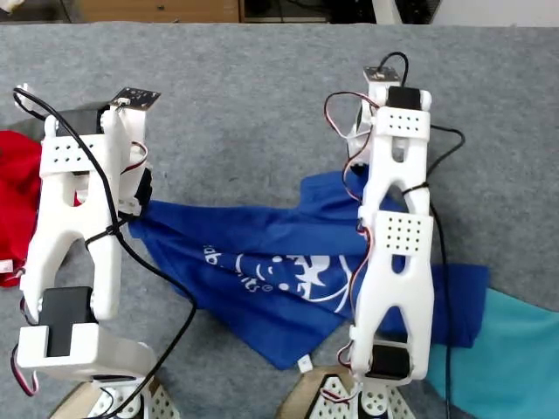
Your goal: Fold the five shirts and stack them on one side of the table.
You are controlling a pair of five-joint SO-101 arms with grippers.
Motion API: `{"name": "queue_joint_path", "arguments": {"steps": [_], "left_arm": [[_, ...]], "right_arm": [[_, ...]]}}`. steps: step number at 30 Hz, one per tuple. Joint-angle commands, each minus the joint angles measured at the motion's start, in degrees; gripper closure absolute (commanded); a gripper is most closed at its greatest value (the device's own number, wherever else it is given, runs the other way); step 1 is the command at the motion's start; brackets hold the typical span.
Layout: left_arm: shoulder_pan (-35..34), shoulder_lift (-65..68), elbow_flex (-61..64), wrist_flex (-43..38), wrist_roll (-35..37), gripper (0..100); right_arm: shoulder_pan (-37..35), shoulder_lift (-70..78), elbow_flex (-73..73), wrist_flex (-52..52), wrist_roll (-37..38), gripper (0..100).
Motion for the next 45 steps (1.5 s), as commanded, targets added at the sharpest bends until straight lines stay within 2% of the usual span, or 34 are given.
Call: {"name": "queue_joint_path", "arguments": {"steps": [1,11,27,33,45], "left_arm": [[0.0,-2.33,-0.35,0.44,0.35,98],[0.0,-2.33,-0.35,0.26,0.44,98],[-0.09,-2.33,-0.35,0.62,0.7,98],[0.44,-2.59,-1.41,0.18,6.95,98],[0.26,-2.86,-15.82,0.7,18.02,98]], "right_arm": [[0.4,-0.84,-2.42,1.23,-0.79,97.4],[1.71,-1.54,-6.55,1.41,-0.88,99.4],[2.59,-23.25,5.49,1.23,-0.62,99.4],[2.59,-29.41,5.49,1.23,0.53,99.4],[-0.75,-48.75,5.49,-0.44,2.37,99.4]]}}
